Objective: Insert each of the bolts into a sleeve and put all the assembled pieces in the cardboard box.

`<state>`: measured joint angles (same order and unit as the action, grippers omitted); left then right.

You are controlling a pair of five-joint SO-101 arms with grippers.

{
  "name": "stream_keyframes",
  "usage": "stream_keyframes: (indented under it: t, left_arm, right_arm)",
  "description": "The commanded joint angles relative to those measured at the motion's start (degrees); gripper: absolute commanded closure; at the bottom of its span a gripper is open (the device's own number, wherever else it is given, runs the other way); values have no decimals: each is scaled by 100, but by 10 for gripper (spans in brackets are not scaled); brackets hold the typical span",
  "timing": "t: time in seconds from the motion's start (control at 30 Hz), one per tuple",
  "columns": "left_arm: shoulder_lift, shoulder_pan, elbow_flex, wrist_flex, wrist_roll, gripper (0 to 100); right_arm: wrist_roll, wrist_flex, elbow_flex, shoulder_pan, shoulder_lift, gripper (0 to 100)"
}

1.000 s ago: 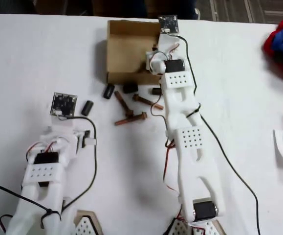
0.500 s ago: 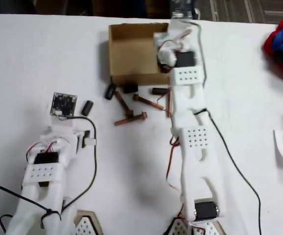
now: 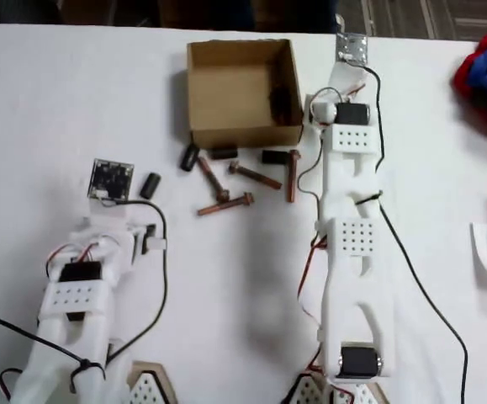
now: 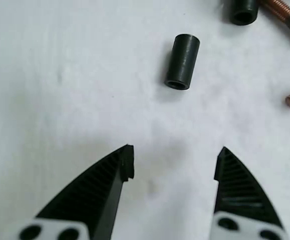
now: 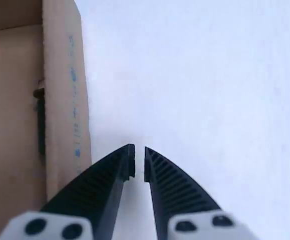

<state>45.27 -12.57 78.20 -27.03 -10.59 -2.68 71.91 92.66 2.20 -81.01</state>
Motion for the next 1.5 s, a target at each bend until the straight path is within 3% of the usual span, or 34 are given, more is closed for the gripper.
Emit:
stream_keyframes:
  t: [0.0,0.23,0.57,0.67,0.83,1.0,1.2,1.27,1.47]
  left_arm:
    - [132,44,-22,114,-44,729]
    - [132,44,-22,114,-44,729]
    - [149,9,-31,114,-18,729]
    - [158,9,-66,79,0,729]
    - [158,-193,-549,-554,211,729]
    - [158,-1327,-1200,-1187,958,729]
    - [158,-3429,-1754,-1547,941,729]
    - [123,-3903,-1824,-1547,580,729]
    - [158,-4440,-1851,-1538,185,729]
  right_arm:
    - [62,154,97,356,92,978]
    - [62,251,308,664,171,978]
    - [62,347,299,-163,866,974]
    - [105,945,299,-347,1393,965]
    - [862,2598,290,-22,2334,835]
    - [1477,2949,281,620,2536,825]
    - [1477,2958,281,2026,2527,896]
    - [1468,2949,273,2554,2457,890]
    - [325,2747,-9,3705,1877,842]
